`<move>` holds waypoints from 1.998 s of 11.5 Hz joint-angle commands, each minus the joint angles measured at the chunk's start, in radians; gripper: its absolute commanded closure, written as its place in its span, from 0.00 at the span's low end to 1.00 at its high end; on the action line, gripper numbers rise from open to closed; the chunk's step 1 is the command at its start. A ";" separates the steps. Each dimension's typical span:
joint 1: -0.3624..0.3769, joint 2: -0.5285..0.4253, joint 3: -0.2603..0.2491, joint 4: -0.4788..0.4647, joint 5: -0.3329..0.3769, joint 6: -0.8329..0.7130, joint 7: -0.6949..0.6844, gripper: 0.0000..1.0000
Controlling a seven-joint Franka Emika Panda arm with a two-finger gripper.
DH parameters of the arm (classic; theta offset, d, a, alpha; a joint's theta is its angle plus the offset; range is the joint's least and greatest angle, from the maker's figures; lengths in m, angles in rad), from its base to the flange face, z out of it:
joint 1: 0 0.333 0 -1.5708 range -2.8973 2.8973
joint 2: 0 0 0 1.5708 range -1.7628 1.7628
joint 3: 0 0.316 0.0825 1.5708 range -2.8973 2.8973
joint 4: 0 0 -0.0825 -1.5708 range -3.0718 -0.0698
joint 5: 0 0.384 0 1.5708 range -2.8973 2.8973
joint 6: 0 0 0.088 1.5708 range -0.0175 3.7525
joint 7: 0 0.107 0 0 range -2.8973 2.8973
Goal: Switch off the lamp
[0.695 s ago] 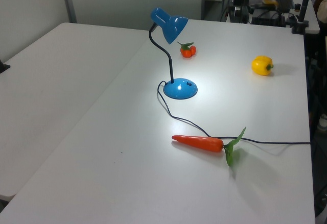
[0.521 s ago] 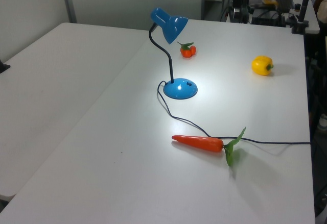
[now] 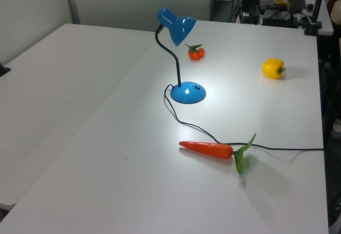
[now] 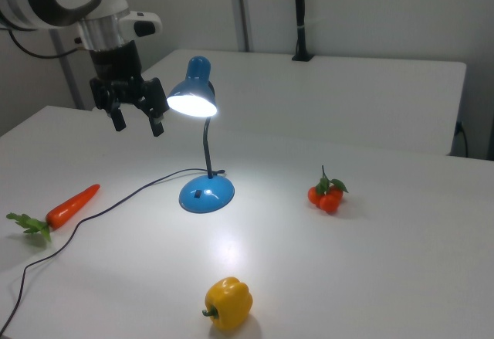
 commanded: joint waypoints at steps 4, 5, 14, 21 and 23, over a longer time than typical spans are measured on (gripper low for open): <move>0.010 0.015 -0.002 0.006 0.002 -0.020 -0.060 0.49; 0.010 0.015 -0.002 0.006 0.002 -0.020 -0.065 0.71; 0.007 0.036 -0.004 0.000 0.012 0.014 -0.119 1.00; 0.007 0.104 -0.004 -0.182 0.011 0.348 -0.116 1.00; 0.010 0.107 -0.004 -0.242 0.011 0.428 -0.114 1.00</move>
